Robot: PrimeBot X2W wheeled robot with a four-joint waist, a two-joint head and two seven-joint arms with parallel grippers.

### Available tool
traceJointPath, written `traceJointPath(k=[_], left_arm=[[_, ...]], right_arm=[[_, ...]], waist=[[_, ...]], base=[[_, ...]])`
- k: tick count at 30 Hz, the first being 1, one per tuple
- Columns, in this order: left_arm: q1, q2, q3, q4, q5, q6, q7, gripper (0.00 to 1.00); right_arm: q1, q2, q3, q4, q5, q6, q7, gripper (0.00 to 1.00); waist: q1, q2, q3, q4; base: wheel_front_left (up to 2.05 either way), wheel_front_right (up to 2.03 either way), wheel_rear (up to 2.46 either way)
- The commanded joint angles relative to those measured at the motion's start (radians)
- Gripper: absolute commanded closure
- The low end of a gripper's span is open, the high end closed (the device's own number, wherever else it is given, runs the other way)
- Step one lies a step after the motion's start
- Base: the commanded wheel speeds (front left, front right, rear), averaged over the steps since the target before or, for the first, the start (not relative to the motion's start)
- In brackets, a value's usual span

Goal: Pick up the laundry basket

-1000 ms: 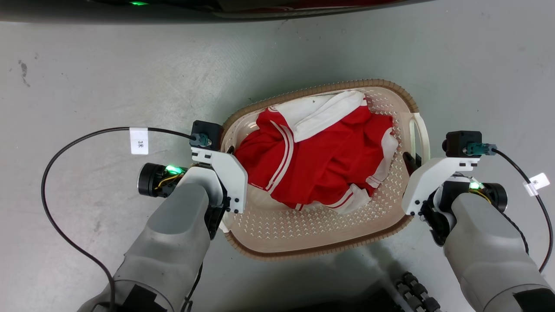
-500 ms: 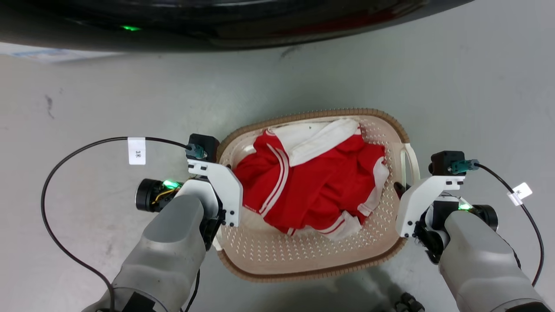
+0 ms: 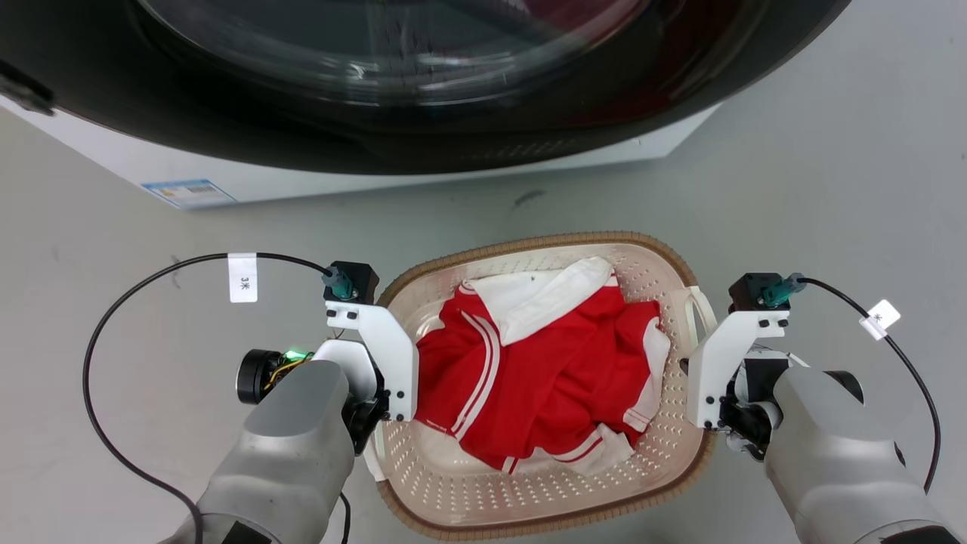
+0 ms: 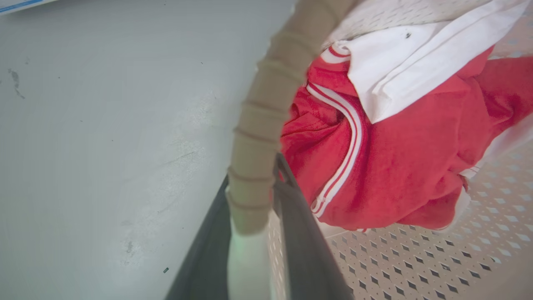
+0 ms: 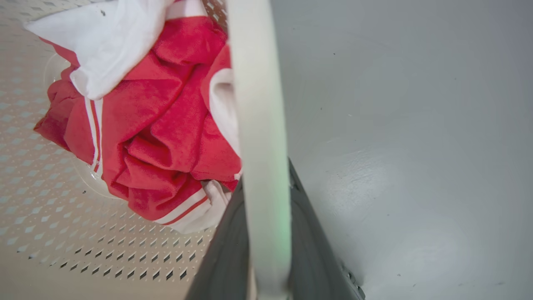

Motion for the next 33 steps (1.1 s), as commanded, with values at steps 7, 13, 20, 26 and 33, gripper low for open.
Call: traceJointPath(k=[7, 13, 20, 26, 33], left_arm=[[-0.007, -0.025, -0.003, 0.015, -0.039, -0.032, 0.063, 1.0], [-0.004, -0.012, 0.0, 0.031, -0.062, -0.036, 0.134, 1.0], [0.003, 0.013, 0.0, 0.041, -0.079, -0.037, 0.189, 1.0], [0.018, 0.026, 0.005, 0.045, -0.099, -0.035, 0.228, 1.0], [0.038, 0.026, 0.008, 0.047, -0.115, -0.035, 0.265, 1.0]], right_arm=[[-0.017, 0.01, 0.057, -0.012, 0.064, -0.001, 0.117, 1.0], [-0.013, 0.01, 0.108, -0.022, 0.123, 0.0, 0.232, 1.0], [-0.007, 0.009, 0.148, -0.034, 0.184, 0.0, 0.347, 1.0], [0.002, 0.009, 0.188, -0.05, 0.232, 0.0, 0.434, 1.0], [-0.012, 0.009, 0.213, -0.046, 0.277, 0.0, 0.527, 1.0]], waist=[[0.0, 0.0, -0.116, 0.034], [0.0, 0.0, -0.195, 0.04], [0.0, 0.0, -0.281, 0.038], [0.0, 0.0, -0.346, 0.035], [0.0, 0.0, -0.405, 0.033]], base=[[0.0, 0.0, 0.0], [0.0, 0.0, 0.0], [0.0, 0.0, 0.0], [0.0, 0.0, 0.0], [0.0, 0.0, 0.0]])
